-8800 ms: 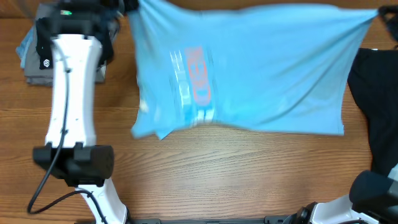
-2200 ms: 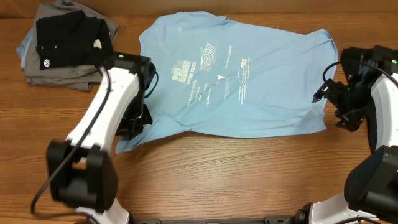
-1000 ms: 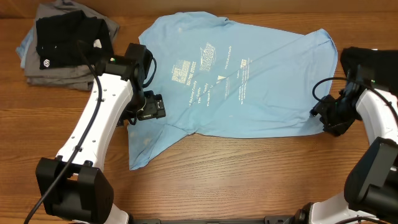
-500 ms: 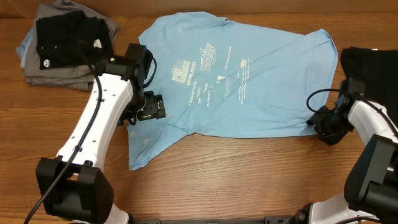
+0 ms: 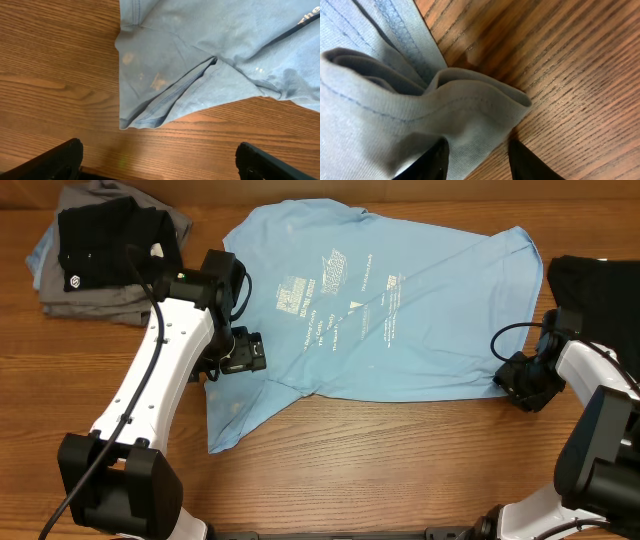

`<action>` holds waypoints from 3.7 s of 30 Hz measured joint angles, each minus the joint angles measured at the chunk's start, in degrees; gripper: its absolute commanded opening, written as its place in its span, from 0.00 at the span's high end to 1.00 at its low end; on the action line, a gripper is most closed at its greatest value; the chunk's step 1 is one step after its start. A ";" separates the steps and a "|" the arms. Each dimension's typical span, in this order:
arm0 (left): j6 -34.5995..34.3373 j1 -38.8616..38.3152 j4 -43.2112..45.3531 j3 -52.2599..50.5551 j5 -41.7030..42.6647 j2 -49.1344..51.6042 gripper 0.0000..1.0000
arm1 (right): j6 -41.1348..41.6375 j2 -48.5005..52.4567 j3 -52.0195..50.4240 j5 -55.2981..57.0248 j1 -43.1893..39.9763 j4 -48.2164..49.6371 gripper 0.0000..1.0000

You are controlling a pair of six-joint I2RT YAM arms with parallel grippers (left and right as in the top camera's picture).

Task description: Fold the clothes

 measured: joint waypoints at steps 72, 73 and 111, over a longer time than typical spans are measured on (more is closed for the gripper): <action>1.92 0.00 17.99 -0.31 7.96 18.03 0.29 | 11.19 -28.11 -6.84 -9.42 -0.81 -3.23 0.83; 1.92 0.00 18.34 -0.31 8.04 19.15 0.29 | 10.91 -26.58 -6.84 -9.62 -0.83 -3.02 0.86; 1.25 12.22 19.10 -9.90 8.09 18.18 0.15 | 12.26 -8.79 -11.08 -4.74 -0.87 0.57 0.96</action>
